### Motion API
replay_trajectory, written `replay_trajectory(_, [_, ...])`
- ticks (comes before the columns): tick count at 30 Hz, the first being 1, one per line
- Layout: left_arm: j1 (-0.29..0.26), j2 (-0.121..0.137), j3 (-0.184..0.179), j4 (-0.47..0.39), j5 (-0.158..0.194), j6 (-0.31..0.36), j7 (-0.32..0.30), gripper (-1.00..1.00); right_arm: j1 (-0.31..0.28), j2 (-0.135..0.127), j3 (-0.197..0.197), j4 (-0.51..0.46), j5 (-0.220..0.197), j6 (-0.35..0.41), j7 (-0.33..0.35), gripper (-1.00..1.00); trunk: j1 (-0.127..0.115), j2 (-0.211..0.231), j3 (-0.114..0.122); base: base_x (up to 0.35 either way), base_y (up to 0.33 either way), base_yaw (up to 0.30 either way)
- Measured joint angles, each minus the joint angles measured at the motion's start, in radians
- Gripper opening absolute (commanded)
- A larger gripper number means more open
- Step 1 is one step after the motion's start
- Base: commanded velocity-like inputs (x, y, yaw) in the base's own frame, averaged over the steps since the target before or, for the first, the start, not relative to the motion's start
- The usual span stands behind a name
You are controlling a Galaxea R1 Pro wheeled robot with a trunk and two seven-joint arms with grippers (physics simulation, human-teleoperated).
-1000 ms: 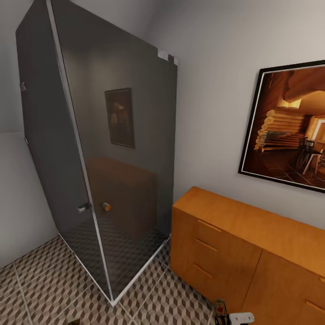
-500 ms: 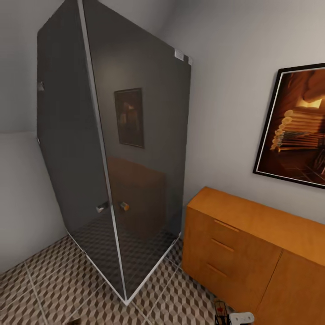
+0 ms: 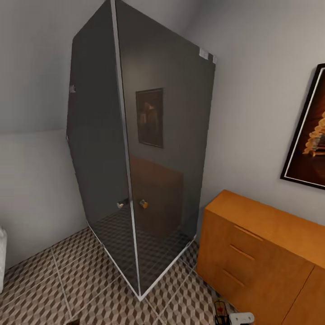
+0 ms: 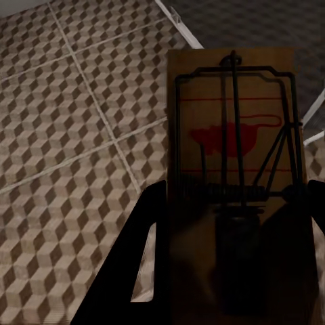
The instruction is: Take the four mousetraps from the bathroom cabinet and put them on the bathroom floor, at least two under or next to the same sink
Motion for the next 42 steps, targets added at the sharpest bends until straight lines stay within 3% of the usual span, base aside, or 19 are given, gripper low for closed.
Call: replay_trajectory(42, [0.001, 0.004, 0.000, 0.001, 0.000, 0.001, 0.000, -1.00, 0.000, 0.000, -0.001, 0.000, 0.000, 0.000, -0.004, -1.00, 0.000, 0.000, 0.000, 0.000, 0.000, 0.299])
